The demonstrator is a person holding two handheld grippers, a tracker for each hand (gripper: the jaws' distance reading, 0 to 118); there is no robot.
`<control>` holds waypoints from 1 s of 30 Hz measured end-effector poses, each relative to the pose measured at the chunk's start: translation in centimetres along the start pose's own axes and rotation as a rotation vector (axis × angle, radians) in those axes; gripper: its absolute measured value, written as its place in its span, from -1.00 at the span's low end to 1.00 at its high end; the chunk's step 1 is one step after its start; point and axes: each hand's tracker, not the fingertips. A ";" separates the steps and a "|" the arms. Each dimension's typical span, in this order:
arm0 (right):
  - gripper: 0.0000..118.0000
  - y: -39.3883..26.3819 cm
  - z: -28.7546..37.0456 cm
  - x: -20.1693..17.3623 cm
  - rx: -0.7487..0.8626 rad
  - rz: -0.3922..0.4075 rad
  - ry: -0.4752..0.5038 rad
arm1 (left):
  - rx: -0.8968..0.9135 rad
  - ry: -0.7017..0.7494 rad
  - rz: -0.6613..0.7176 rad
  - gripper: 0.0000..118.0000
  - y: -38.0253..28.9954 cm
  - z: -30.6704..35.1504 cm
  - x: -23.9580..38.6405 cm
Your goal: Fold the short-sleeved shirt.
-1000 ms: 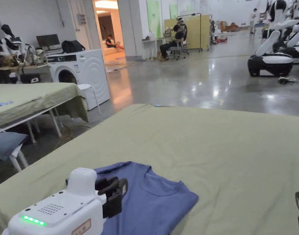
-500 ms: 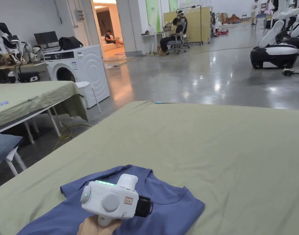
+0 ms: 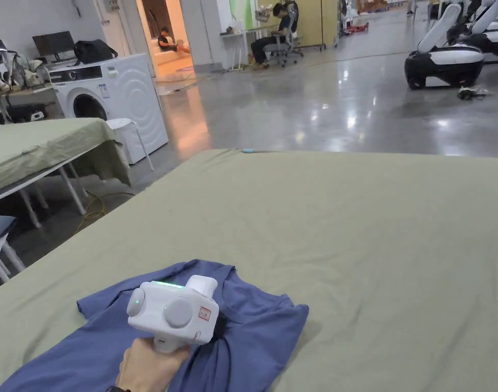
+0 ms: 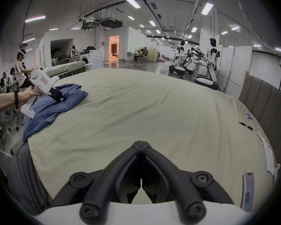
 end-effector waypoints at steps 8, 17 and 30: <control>-1.00 0.3 4.0 4.4 0.077 -0.115 -0.059 | 0.382 -0.164 0.181 -0.92 9.0 11.9 0.8; -1.00 0.2 9.8 9.0 0.154 -0.192 -0.223 | 0.487 -0.384 -0.210 -0.93 18.0 17.0 22.4; -1.00 -2.8 18.5 12.7 0.133 -0.243 -0.456 | -0.011 -1.073 -0.403 -0.93 -7.0 8.1 51.3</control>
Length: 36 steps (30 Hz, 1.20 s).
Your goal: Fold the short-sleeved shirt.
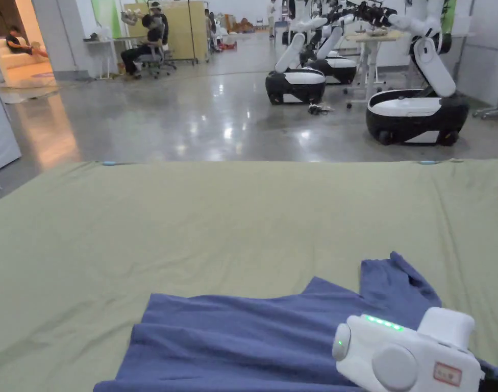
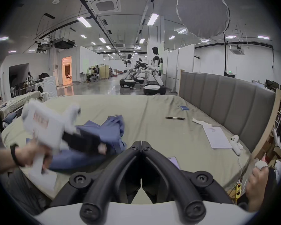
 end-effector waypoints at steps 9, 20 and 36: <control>-1.00 -1.5 -1.5 -0.5 -0.031 -0.047 0.047 | 0.028 -0.005 -0.100 -0.32 -4.6 3.0 1.9; -1.00 -1.7 -3.1 -4.7 -0.018 -0.044 0.186 | 0.544 0.667 -0.286 -0.28 -7.2 27.7 2.5; -1.00 -2.2 -3.6 -8.9 0.017 -0.059 0.296 | 0.595 1.031 -0.140 -0.94 -14.6 36.0 2.1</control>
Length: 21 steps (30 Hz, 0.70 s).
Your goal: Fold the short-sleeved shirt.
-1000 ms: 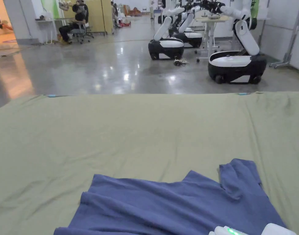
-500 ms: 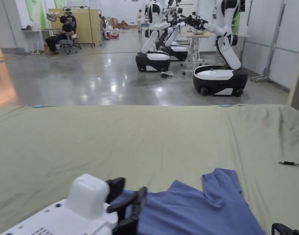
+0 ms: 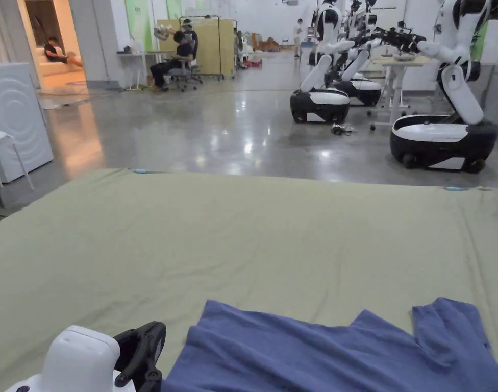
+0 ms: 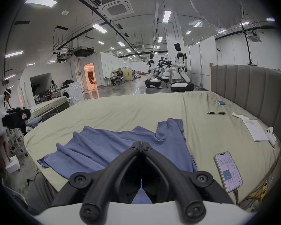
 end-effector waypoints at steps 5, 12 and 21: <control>-1.00 0.4 0.2 -0.5 -0.002 0.025 -0.008 | -0.034 -0.042 0.057 -0.94 0.4 -2.5 -1.6; -1.00 -0.3 0.7 1.1 -0.020 0.020 -0.028 | -0.300 -0.227 0.181 -0.26 2.0 -15.7 -5.1; -1.00 -1.9 0.1 4.5 -0.109 0.040 -0.123 | -0.720 -0.115 0.158 -0.06 -0.7 -34.8 -5.4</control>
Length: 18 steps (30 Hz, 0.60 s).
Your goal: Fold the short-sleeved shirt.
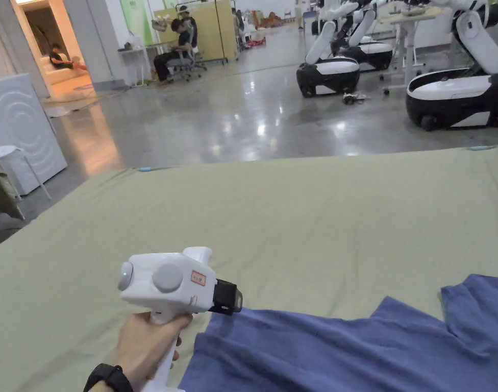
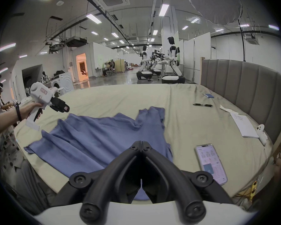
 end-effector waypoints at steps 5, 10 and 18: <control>-1.00 -0.4 0.0 1.5 -0.095 -0.019 -0.074 | -0.077 0.013 0.059 -0.09 1.2 -4.0 -0.1; -1.00 -1.6 1.9 1.4 -0.134 0.031 -0.117 | -0.131 0.050 -0.008 -0.56 1.6 -5.1 0.9; -0.80 -2.9 1.0 3.8 -0.258 -0.232 -0.130 | -0.151 0.115 -0.061 -0.88 1.5 -6.6 2.4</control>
